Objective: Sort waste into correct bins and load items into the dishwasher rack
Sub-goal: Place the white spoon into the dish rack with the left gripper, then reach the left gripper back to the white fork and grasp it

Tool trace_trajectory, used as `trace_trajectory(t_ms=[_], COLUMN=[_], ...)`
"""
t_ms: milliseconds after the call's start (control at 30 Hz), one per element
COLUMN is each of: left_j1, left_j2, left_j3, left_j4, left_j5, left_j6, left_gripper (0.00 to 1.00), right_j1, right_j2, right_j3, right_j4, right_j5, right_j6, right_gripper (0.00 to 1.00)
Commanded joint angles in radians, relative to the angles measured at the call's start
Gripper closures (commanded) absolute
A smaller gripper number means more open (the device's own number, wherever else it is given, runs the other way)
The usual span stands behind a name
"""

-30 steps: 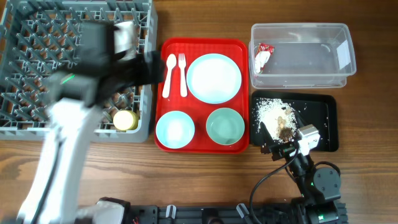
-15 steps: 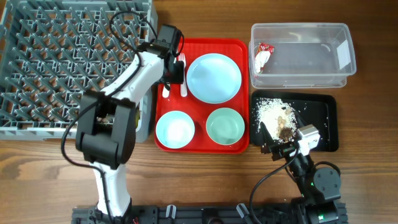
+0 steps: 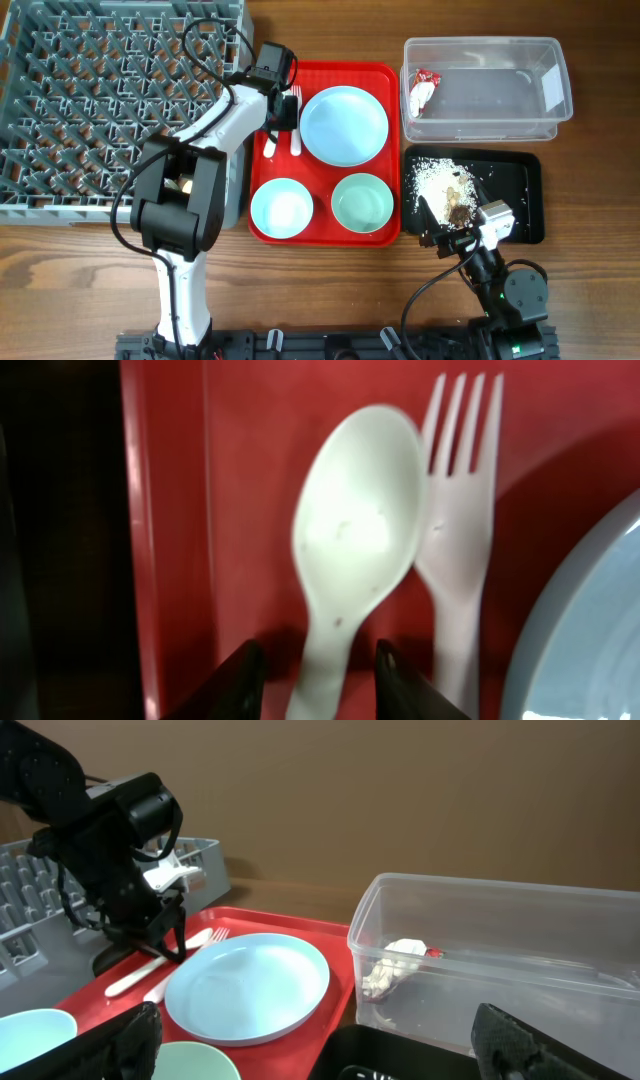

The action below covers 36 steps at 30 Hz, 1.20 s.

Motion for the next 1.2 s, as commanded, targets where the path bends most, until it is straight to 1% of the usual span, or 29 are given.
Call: trace_trajectory(t_ms=[0, 67, 100, 133, 167, 200, 367, 467, 600, 667, 700, 833, 1000, 1033, 1067, 1100, 1167], left_j1=[0.008, 0.008, 0.008, 0.008, 0.008, 0.008, 0.008, 0.008, 0.008, 0.008, 0.008, 0.016, 0.082, 0.100, 0.109, 0.120, 0.133], left_j2=[0.030, 0.030, 0.030, 0.030, 0.030, 0.029, -0.020, -0.106, -0.268, -0.331, -0.368, -0.407, -0.361, -0.346, -0.336, -0.327, -0.320], left_j3=[-0.005, -0.005, -0.005, -0.005, -0.005, -0.004, 0.001, 0.013, 0.017, 0.017, 0.017, 0.016, -0.029, -0.036, -0.039, -0.039, -0.039], left_j4=[-0.005, -0.008, -0.013, -0.017, -0.020, -0.022, -0.074, -0.116, -0.173, -0.200, -0.211, -0.246, -0.243, -0.242, -0.242, -0.243, -0.241], left_j5=[-0.003, -0.003, -0.004, -0.003, -0.003, -0.003, -0.023, -0.026, -0.047, -0.097, -0.149, -0.337, -0.292, -0.255, -0.226, -0.198, -0.183], left_j6=[0.006, 0.006, 0.006, 0.006, 0.006, 0.006, 0.006, 0.006, 0.014, 0.045, 0.072, 0.164, 0.161, 0.154, 0.154, 0.154, 0.150], left_gripper=[0.65, 0.65, 0.72, 0.85, 0.94, 0.96, 0.96, 0.96, 0.96, 0.96, 0.96, 0.96, 0.96, 0.96, 0.95, 0.91, 0.88], right_j1=[-0.006, -0.006, -0.006, -0.006, -0.006, -0.006, -0.006, -0.006, -0.006, -0.006, -0.006, -0.006, -0.006, -0.006, -0.006, -0.006, -0.006], right_j2=[-0.011, -0.011, -0.011, -0.011, -0.011, -0.011, -0.011, -0.011, -0.011, -0.011, -0.011, -0.011, -0.011, -0.011, -0.011, -0.011, -0.011], right_j3=[-0.003, -0.003, -0.003, -0.003, -0.003, -0.003, -0.003, -0.003, -0.003, -0.003, -0.003, -0.003, -0.003, -0.003, -0.003, -0.003, -0.003], right_j4=[0.006, 0.006, 0.006, 0.006, 0.006, 0.006, 0.006, 0.006, 0.006, 0.006, 0.006, 0.006, 0.006, 0.006, 0.006, 0.006, 0.006], right_j5=[-0.012, -0.012, -0.012, -0.012, -0.012, -0.012, -0.012, -0.012, -0.012, -0.012, -0.012, -0.012, -0.012, -0.012, -0.012, -0.012, -0.012], right_j6=[-0.013, -0.013, -0.013, -0.013, -0.013, -0.013, -0.013, -0.013, -0.013, -0.013, -0.013, -0.013, -0.013, -0.013, -0.013, -0.013, -0.013], right_gripper=[0.00, 0.00, 0.00, 0.00, 0.00, 0.00, 0.00, 0.00, 0.00, 0.00, 0.00, 0.00, 0.00, 0.00, 0.00, 0.00, 0.00])
